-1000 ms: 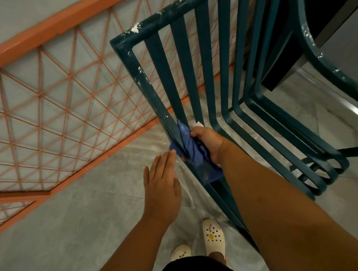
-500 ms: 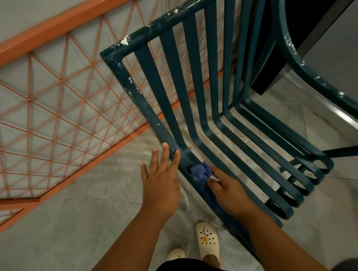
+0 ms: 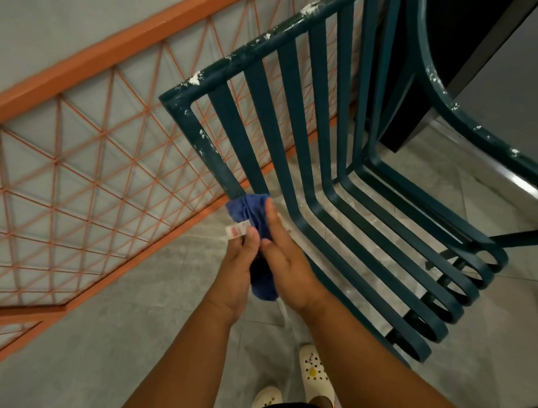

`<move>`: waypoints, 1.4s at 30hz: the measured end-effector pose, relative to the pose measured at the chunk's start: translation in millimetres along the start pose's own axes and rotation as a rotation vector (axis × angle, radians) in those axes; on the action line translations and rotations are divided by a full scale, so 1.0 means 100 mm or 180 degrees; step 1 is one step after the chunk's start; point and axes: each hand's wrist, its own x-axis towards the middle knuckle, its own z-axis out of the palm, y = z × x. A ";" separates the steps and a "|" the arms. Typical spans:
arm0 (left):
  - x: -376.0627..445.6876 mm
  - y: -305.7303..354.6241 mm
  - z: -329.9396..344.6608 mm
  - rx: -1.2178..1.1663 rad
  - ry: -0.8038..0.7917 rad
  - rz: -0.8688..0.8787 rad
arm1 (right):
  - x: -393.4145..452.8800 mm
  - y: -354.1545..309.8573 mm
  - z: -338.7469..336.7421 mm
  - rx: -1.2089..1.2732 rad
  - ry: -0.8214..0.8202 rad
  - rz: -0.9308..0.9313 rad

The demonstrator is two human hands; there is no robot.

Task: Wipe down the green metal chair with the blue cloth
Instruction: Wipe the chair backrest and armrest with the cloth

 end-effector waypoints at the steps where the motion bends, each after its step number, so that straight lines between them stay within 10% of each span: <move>1: 0.04 0.02 -0.03 0.0180 0.0168 -0.0069 | -0.01 0.02 -0.05 0.0175 0.0201 -0.0046; 7: 0.27 0.17 -0.11 0.1953 0.1534 0.0621 | -0.16 0.45 -0.12 -0.2747 0.0559 0.0239; 13: 0.31 -0.03 0.02 0.3636 0.2198 0.1557 | -0.07 0.56 -0.11 -0.3545 0.0586 -0.0050; 17: 0.33 -0.25 0.16 0.3250 0.1746 0.1091 | -0.08 0.55 -0.19 -0.3547 0.0229 -0.0058; 31: 0.68 0.05 -0.06 0.3027 0.1969 0.2018 | 0.01 0.41 -0.18 -0.3353 0.0012 0.0535; 42: 0.66 0.08 -0.10 0.2561 0.2123 0.2087 | 0.37 0.48 -0.03 -0.3258 0.0504 -0.0344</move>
